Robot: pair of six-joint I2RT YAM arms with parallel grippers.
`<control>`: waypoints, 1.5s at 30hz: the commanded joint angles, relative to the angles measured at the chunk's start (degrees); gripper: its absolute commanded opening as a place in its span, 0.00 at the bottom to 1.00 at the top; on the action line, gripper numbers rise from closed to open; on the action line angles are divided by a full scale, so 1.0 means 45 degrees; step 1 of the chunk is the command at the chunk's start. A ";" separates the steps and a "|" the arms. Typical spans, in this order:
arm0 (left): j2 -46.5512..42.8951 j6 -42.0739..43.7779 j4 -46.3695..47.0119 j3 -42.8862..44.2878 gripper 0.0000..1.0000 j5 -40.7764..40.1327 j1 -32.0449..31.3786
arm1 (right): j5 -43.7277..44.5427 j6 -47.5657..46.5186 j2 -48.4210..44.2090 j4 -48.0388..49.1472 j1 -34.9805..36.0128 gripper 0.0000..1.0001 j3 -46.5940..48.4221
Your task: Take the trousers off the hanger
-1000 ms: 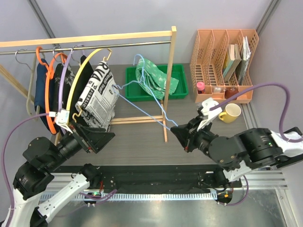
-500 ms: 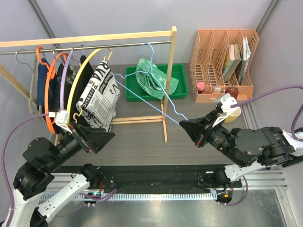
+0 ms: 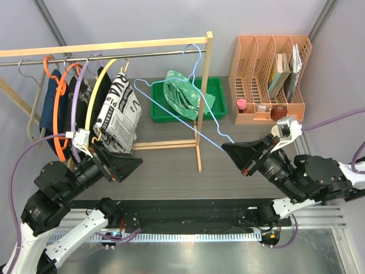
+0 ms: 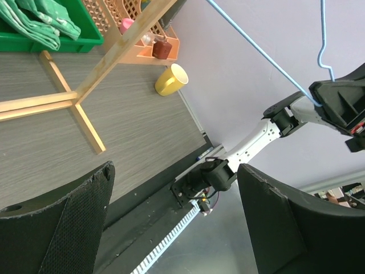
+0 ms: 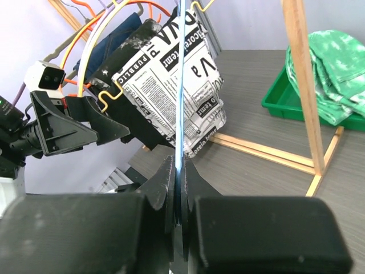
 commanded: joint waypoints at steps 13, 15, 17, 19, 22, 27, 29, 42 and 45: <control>-0.0180 -0.0355 0.0682 -0.0213 0.87 0.0442 -0.0018 | 0.0228 -0.0737 -0.0180 1.1520 0.0056 0.01 -0.4404; -0.0316 -0.0297 0.0487 -0.0194 0.87 0.0383 -0.0018 | 0.0286 -0.0640 -0.0180 1.2208 0.0056 0.01 -0.4814; -0.0375 -0.0219 0.0331 -0.0174 0.88 0.0305 -0.0018 | 0.0500 -0.0523 -0.0141 1.3107 0.0056 0.01 -0.5108; -0.0453 -0.0199 0.0291 -0.0174 0.87 0.0285 -0.0018 | 0.0579 -0.0580 0.0054 1.3982 0.0056 0.01 -0.5361; -0.0532 -0.0199 0.0272 -0.0155 0.88 0.0343 -0.0018 | 0.0599 -0.0601 0.0366 1.4982 0.0056 0.01 -0.5459; -0.0668 -0.0141 0.0175 -0.0077 0.87 0.0382 -0.0018 | 0.0676 -0.0853 0.1010 1.6310 0.0056 0.01 -0.5402; -0.0707 -0.0140 0.0096 -0.0038 0.87 0.0402 -0.0018 | 0.0871 -0.0913 0.1304 1.6449 0.0056 0.01 -0.5207; -0.1117 -0.0140 -0.0197 0.0080 0.87 0.0441 -0.0018 | 0.1964 -0.1791 0.2807 1.8943 0.0017 0.01 -0.5029; -0.1157 -0.0179 -0.0178 0.0080 0.87 0.0422 -0.0018 | 0.2005 -0.2238 0.3410 1.9863 -0.0002 0.01 -0.4836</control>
